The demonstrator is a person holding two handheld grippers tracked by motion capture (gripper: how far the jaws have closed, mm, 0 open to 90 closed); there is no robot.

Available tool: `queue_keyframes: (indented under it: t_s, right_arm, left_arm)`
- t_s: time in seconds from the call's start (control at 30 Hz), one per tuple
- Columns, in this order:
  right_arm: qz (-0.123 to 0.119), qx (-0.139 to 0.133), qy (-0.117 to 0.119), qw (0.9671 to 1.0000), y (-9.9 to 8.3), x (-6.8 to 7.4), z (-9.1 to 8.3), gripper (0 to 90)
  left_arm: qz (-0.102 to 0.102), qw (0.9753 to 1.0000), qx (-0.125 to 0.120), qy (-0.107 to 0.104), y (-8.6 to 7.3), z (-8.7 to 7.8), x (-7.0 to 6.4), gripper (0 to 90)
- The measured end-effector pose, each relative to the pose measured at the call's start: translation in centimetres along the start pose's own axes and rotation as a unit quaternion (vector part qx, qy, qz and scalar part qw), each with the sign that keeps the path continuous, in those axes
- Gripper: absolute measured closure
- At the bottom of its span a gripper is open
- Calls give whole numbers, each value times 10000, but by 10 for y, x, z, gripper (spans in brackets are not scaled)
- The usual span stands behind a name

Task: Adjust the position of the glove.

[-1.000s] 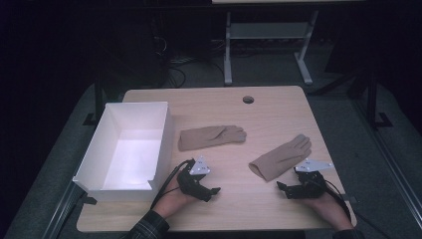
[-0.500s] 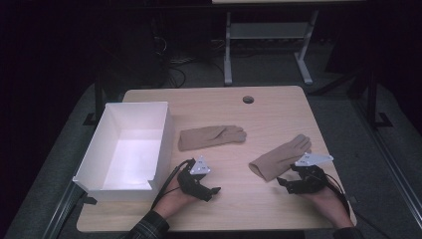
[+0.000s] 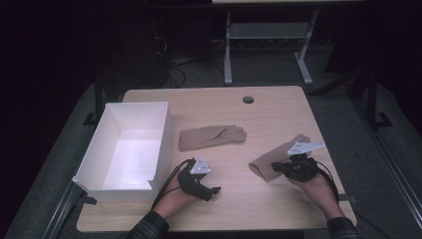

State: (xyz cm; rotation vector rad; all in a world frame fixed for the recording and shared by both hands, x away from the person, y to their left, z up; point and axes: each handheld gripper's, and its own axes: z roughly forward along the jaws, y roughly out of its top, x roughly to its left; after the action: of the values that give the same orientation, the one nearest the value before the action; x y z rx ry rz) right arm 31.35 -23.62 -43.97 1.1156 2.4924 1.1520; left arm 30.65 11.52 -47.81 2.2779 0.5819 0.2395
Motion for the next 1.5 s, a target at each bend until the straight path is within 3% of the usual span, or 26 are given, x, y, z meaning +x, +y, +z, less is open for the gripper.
queue_keyframes:
  t_s: [0.7, 0.8, 0.9, 1.27, 1.5]
  right_arm:
    - [-81, 36, 10, 10000, 32, -6, 51, 900]
    - [-110, 112, 14, 9999, 33, -7, 59, 900]
    - [-161, 356, -50, 9992, 28, -8, 67, 900]
    - [-166, 415, 38, 9990, 22, -6, 61, 900]
    - [-207, 548, 137, 9982, 11, 0, 47, 900]
  left_arm:
    - [34, 10000, -3, -3, 0, 0, 1, 123]
    - [25, 10000, -2, -15, 0, 0, 1, 123]
    - [34, 10000, -6, -5, 0, 0, 1, 123]
    - [22, 10000, -20, -5, 0, 1, 1, 123]
    - [23, 10000, -19, 2, 0, 0, 1, 123]
